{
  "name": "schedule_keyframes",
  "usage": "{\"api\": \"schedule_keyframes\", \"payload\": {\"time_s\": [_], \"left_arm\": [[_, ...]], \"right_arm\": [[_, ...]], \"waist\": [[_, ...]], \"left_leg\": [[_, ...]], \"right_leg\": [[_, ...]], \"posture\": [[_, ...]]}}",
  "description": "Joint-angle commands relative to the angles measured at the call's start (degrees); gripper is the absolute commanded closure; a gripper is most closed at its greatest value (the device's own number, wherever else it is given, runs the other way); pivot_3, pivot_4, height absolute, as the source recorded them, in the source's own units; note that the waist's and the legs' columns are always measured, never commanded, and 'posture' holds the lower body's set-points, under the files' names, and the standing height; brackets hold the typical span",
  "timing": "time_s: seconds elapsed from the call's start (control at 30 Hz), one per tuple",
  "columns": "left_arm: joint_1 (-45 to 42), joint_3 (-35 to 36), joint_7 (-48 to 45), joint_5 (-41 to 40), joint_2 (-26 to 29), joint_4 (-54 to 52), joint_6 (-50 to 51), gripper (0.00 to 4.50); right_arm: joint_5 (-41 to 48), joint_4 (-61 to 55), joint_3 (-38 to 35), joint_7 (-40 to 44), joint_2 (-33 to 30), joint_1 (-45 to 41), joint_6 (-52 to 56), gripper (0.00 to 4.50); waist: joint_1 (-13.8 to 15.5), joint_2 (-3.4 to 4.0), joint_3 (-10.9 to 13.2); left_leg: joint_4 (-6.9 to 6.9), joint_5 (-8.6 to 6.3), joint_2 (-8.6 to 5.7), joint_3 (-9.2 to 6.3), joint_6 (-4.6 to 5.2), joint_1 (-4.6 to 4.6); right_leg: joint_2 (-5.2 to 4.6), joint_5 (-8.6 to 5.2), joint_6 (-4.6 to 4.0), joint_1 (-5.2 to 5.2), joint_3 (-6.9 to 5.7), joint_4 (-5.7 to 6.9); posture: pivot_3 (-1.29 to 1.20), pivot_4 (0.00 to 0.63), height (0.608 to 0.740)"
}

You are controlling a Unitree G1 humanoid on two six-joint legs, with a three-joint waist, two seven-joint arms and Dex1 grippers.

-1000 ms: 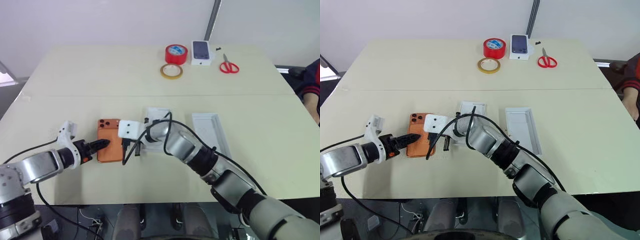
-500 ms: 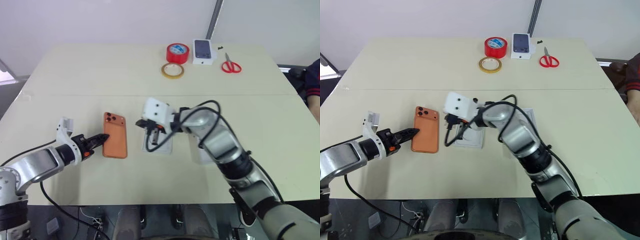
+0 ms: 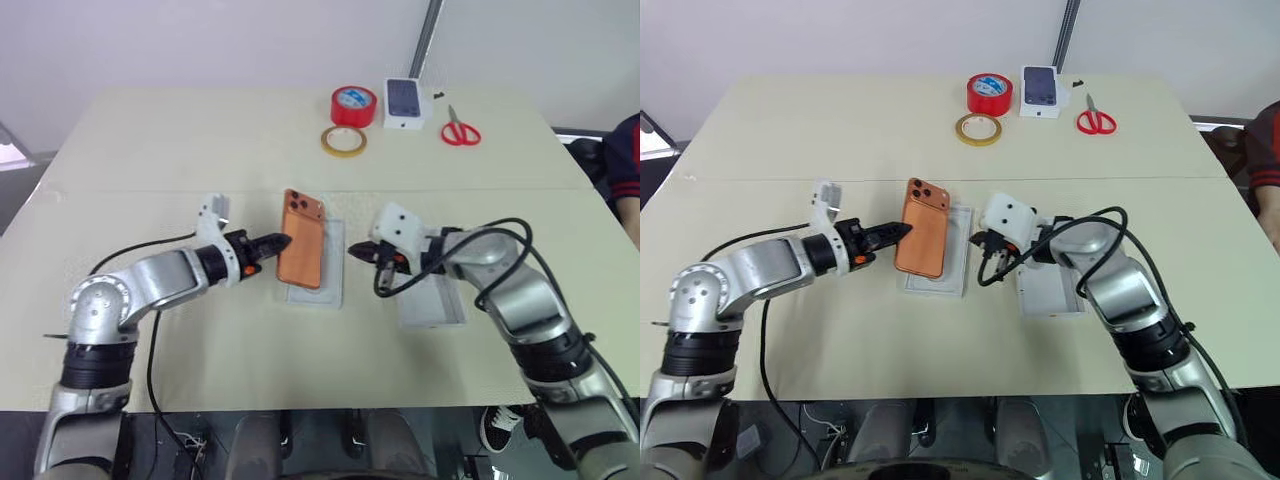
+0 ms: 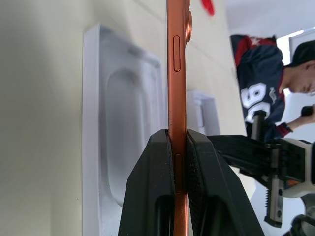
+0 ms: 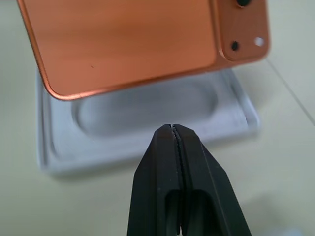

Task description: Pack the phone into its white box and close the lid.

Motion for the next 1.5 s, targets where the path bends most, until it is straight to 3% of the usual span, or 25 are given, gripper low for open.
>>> {"api": "schedule_keyframes", "payload": {"time_s": [0.03, 0.3, 0.6, 0.63, 0.83, 0.87, 1.2, 1.3, 1.4, 1.5], "left_arm": [[-2.3, -1.0, -0.8, 0.1, -0.6, -0.1, -0.3, 4.48], [-3.6, -3.4, -1.3, 3.0, -3.2, 2.4, 0.2, 4.48], [-2.8, -3.4, -1.7, 5.2, -5.3, 2.4, 0.3, 4.48], [-2.8, -3.4, -1.8, 5.5, -5.4, 2.4, 0.3, 3.55], [-2.9, -3.1, -1.6, 4.5, -4.3, 0.7, 1.2, 0.63], [-2.9, -3.1, -1.6, 4.1, -3.9, 0.4, 1.5, 0.33], [-4.6, -1.8, -4.0, 3.5, 5.1, -3.3, 4.5, 0.33], [-5.1, -0.6, -6.1, 7.5, 9.0, -4.5, 4.8, 0.33], [-5.3, -0.3, -8.8, 16.0, 12.1, -5.0, 4.2, 1.05], [-5.9, -4.5, -15.1, 28.4, 15.7, -7.0, 4.8, 2.6]], "right_arm": [[1.8, -3.8, -4.2, -0.7, -2.4, 1.3, 0.7, 4.5], [4.1, -5.0, -6.6, 0.4, -7.6, 5.7, -1.4, 4.5], [4.1, -4.6, -4.9, -0.7, -7.1, 4.6, -2.5, 4.5], [4.2, -4.6, -4.8, -0.8, -7.0, 4.4, -2.5, 4.5], [4.5, -4.2, -4.7, -0.6, -7.2, 3.8, -2.7, 4.5], [4.5, -4.1, -4.7, -0.6, -7.3, 3.7, -2.8, 4.5], [4.2, -3.1, -3.9, -0.5, -7.1, 2.3, -3.0, 4.5], [3.8, -2.9, -2.8, -0.8, -6.9, 1.0, -1.8, 4.5], [3.0, -2.6, -0.3, -1.3, -6.4, -1.1, 1.2, 4.5], [-0.5, 0.3, 4.0, -3.8, -5.0, -4.3, 3.7, 4.5]], "waist": [[-0.1, 0.01, 0.0], [0.1, -0.03, 0.1], [0.2, -0.04, 0.1], [0.2, -0.04, 0.1], [0.6, -0.04, 0.1], [0.7, -0.04, 0.1], [1.2, -0.06, 0.1], [1.2, -0.05, 0.1], [1.1, -0.04, 0.2], [1.1, -0.05, 0.2]], "left_leg": [[0.09, 0.0, 0.02, 0.01, 0.0, -0.01], [0.51, -0.09, 0.05, -0.07, 0.12, -0.03], [0.53, -0.12, 0.05, -0.08, 0.17, -0.04], [0.53, -0.12, 0.05, -0.08, 0.17, -0.05], [0.54, -0.12, 0.05, -0.07, 0.17, -0.04], [0.54, -0.12, 0.05, -0.07, 0.17, -0.04], [0.56, -0.12, 0.09, -0.07, 0.17, -0.05], [0.55, -0.13, 0.1, -0.07, 0.17, -0.04], [0.53, -0.13, 0.09, -0.06, 0.16, -0.03], [0.52, -0.13, 0.09, -0.04, 0.16, -0.05]], "right_leg": [[0.01, 0.0, 0.0, 0.02, 0.0, 0.0], [-0.03, -0.01, 0.0, 0.21, -0.01, 0.06], [-0.03, -0.01, 0.01, 0.2, -0.01, 0.05], [-0.02, -0.01, 0.01, 0.2, -0.01, 0.06], [-0.02, -0.01, 0.01, 0.2, -0.01, 0.06], [-0.02, -0.01, 0.01, 0.2, -0.01, 0.06], [-0.05, -0.02, 0.0, 0.21, -0.01, 0.05], [-0.05, -0.02, 0.0, 0.2, -0.01, 0.05], [-0.03, -0.02, 0.0, 0.18, -0.01, 0.05], [-0.02, -0.01, -0.01, 0.14, -0.01, 0.06]], "posture": [[0.0, 0.15, 0.74], [0.0, 0.15, 0.74], [0.0, 0.15, 0.74], [0.0, 0.15, 0.74], [0.0, 0.15, 0.74], [0.0, 0.15, 0.74], [0.0, 0.15, 0.74], [0.0, 0.15, 0.74], [0.0, 0.15, 0.74], [0.0, 0.15, 0.74]]}}
